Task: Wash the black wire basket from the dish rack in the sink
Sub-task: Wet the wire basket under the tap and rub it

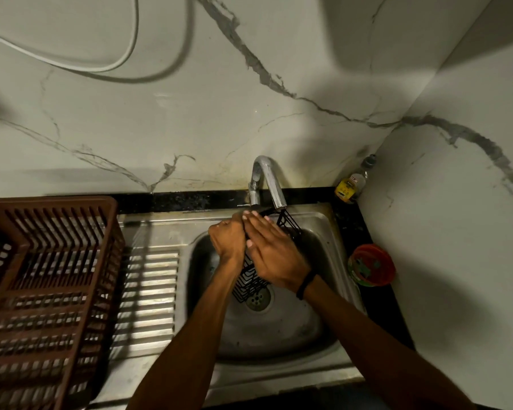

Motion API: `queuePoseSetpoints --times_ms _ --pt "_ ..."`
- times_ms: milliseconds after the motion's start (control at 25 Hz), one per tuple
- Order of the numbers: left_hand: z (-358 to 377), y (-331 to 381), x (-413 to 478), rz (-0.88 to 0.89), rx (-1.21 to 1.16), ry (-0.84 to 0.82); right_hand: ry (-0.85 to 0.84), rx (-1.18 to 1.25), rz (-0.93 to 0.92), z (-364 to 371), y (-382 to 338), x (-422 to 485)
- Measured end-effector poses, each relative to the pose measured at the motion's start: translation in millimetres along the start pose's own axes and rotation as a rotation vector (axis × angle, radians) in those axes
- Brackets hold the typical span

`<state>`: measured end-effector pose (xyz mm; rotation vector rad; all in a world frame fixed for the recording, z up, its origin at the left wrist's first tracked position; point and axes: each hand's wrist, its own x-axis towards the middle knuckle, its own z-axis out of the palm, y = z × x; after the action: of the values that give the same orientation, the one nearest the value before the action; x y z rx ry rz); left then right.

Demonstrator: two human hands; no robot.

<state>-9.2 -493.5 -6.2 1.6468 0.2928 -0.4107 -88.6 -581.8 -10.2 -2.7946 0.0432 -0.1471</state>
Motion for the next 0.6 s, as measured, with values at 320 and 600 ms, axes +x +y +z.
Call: queuePoseSetpoints --times_ms 320,600 --pt "1.3 8.8 -5.0 -0.004 0.006 0.106 0.016 0.002 0.055 4.9 6.7 -8.0" --pt "2.4 11.4 0.3 -0.008 -0.001 0.083 -0.071 -0.055 0.216 -5.1 15.5 -9.1"
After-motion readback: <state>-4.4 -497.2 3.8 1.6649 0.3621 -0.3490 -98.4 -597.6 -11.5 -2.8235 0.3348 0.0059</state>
